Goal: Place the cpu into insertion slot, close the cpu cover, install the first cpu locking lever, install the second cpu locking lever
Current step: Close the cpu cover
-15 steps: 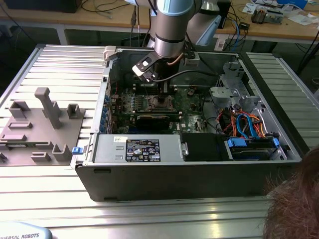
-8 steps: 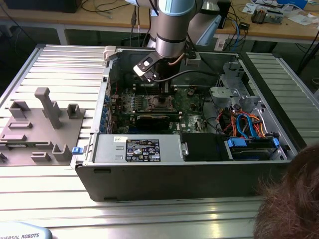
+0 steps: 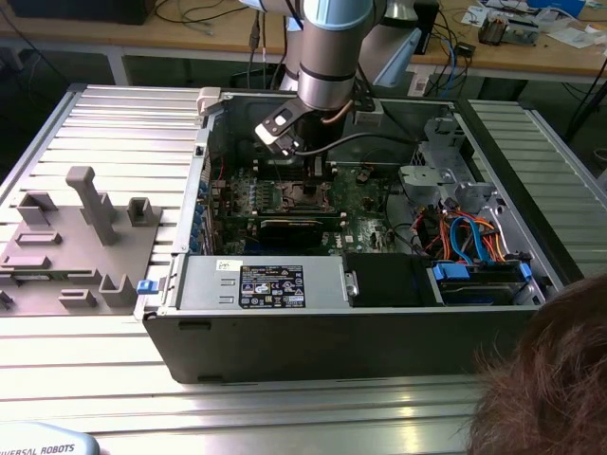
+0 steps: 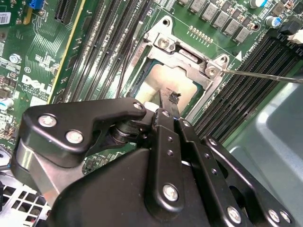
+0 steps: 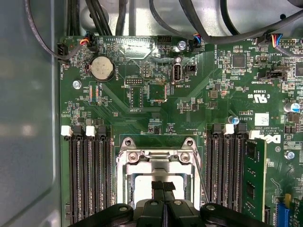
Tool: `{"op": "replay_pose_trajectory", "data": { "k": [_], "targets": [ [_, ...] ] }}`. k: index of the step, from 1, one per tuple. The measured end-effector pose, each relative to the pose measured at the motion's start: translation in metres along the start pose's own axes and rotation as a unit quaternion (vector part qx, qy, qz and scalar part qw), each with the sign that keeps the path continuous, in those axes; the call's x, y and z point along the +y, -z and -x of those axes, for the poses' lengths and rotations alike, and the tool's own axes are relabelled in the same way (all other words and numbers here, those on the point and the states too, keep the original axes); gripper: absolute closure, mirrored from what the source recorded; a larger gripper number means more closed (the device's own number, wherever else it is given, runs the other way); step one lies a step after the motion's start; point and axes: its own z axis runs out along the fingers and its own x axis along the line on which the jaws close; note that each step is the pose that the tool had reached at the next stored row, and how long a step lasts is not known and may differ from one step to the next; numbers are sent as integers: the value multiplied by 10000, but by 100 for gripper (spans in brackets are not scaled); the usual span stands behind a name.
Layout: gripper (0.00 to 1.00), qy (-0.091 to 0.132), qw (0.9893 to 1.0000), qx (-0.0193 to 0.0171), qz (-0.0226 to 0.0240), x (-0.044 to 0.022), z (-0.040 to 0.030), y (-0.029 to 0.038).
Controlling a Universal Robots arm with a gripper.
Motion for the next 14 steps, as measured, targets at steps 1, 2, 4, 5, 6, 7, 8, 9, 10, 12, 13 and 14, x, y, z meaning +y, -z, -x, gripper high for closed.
{"op": "replay_pose_trajectory", "data": {
  "k": [1,2,4,5,6,7,8,9,10,12,13,14],
  "targets": [
    [89,0,10000,0,0,1,0,1],
    [89,0,10000,0,0,1,0,2],
    [89,0,10000,-1,0,2,0,5],
    [89,0,10000,0,0,3,0,7],
    [89,0,10000,-1,0,3,0,10],
    [89,0,10000,0,0,3,0,12],
    [89,0,10000,0,0,3,0,14],
    [89,0,10000,-1,0,3,0,18],
    [89,0,10000,0,0,3,1,21],
    [89,0,10000,0,0,3,0,24],
    [89,0,10000,0,0,3,0,27],
    [89,0,10000,0,0,2,1,39]
  ]
}}
